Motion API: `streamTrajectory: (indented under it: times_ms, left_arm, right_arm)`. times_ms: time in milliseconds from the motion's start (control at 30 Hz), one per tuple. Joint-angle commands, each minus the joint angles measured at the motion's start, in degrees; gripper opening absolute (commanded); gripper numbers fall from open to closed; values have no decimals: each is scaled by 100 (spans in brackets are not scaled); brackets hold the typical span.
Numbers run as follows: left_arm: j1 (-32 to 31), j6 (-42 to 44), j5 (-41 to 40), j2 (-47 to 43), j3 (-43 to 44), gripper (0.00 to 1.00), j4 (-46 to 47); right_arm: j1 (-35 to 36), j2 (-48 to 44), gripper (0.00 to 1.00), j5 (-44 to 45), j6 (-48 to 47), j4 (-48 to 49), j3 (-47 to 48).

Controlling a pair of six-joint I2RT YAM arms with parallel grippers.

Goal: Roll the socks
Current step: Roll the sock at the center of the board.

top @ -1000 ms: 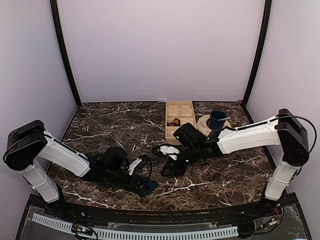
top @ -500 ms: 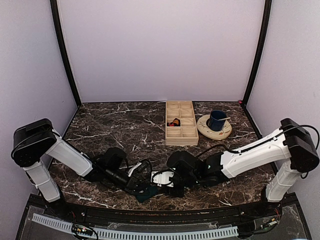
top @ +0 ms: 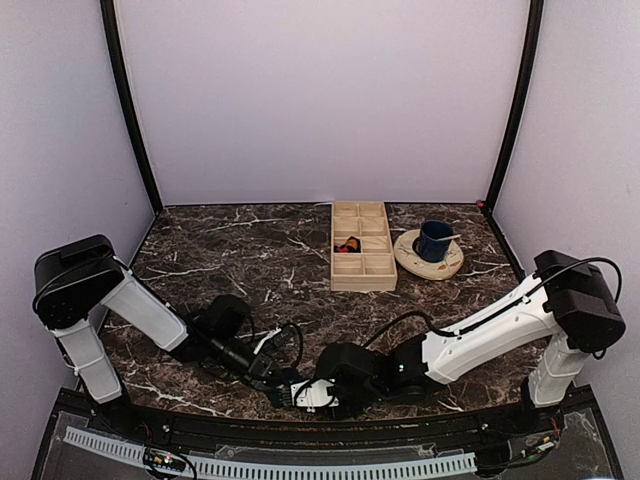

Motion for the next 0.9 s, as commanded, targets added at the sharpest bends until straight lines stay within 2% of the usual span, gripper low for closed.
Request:
streamTrajectory:
  times_ms: [0, 433, 600, 767, 867]
  left_arm:
    - [22, 90, -252, 354, -249, 0, -1019]
    - [59, 193, -128, 441, -209, 0, -1064]
    - [74, 239, -58, 503, -191, 0, -1075]
    - [81, 267, -19, 578, -166, 0, -1073]
    - [85, 282, 17, 608, -141, 0, -1076]
  right_arm:
    - [105, 138, 40, 392, -330, 308, 208]
    - [156, 457, 38, 307, -735, 144, 466]
    - [179, 527, 34, 217, -813, 123, 425]
    - [207, 675, 24, 168, -982, 57, 482]
    - [209, 722, 22, 150, -1026, 62, 505]
